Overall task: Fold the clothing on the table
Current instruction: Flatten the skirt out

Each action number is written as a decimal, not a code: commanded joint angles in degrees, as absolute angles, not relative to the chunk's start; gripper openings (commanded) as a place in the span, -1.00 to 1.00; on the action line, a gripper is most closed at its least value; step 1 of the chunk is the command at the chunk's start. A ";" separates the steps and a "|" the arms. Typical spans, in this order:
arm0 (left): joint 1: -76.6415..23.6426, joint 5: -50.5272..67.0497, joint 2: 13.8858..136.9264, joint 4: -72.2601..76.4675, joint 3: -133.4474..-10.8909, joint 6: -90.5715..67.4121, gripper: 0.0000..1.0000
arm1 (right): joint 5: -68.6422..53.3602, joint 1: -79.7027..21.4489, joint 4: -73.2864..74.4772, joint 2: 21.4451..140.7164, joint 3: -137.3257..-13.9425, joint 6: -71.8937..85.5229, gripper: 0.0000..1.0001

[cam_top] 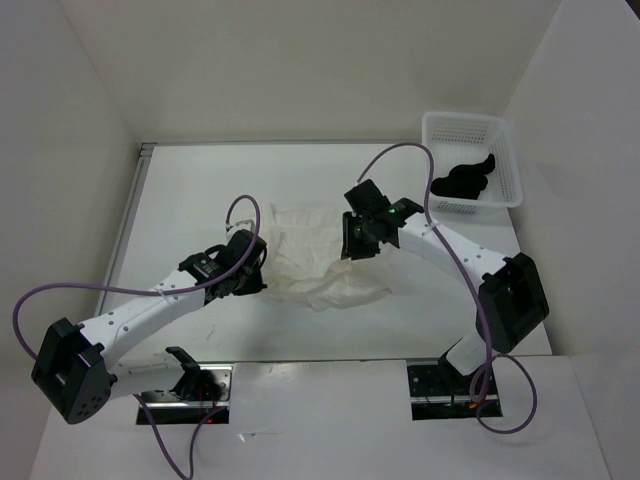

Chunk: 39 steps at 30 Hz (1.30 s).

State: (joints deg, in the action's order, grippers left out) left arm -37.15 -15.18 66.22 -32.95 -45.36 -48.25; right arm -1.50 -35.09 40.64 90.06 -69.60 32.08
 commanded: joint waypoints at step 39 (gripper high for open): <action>-36.83 -15.38 65.39 -32.61 -45.18 -48.16 -1.00 | 17.13 -39.02 41.31 94.92 -65.48 33.66 -1.00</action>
